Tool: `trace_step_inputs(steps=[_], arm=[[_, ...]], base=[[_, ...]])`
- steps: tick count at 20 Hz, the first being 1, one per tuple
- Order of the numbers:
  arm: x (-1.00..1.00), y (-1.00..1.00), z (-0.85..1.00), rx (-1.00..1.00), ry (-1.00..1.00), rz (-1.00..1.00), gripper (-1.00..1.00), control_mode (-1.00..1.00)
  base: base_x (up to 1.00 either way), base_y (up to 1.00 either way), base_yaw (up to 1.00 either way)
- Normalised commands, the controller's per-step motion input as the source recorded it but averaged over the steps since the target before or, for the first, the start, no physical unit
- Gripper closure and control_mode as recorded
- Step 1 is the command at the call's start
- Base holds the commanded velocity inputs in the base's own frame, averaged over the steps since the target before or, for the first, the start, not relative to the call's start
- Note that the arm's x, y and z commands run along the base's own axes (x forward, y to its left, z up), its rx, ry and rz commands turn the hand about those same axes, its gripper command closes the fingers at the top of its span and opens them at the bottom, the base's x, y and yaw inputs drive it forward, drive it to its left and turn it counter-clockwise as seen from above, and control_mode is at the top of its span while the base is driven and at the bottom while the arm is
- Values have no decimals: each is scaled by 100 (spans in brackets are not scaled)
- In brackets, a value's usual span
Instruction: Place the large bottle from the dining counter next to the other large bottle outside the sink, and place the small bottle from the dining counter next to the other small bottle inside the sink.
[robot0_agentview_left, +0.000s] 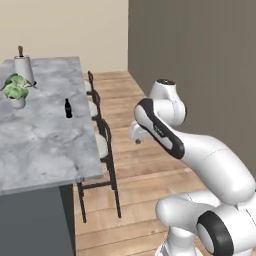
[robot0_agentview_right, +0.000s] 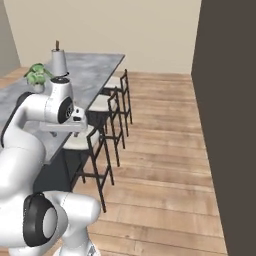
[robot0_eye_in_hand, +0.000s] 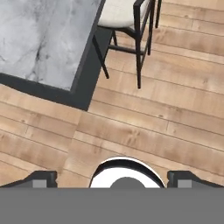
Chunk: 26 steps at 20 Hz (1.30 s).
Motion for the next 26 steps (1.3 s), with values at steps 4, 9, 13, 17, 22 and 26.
trace_step_inputs(steps=[4, 9, 13, 17, 22, 26], arm=[[0, 0, 0, 0, 0, 0, -100, 100], [0, 0, 0, 0, 0, 0, -100, 100], [0, 0, 0, 0, 0, 0, -100, 100], [0, 0, 0, 0, 0, 0, -100, 100], [0, 0, 0, 0, 0, 0, -100, 100], [0, 0, 0, 0, 0, 0, -100, 100]], base=[[54, -26, 19], [34, -25, 16], [29, -1, 6], [13, 6, 9], [0, -42, 34], [13, -49, 33]])
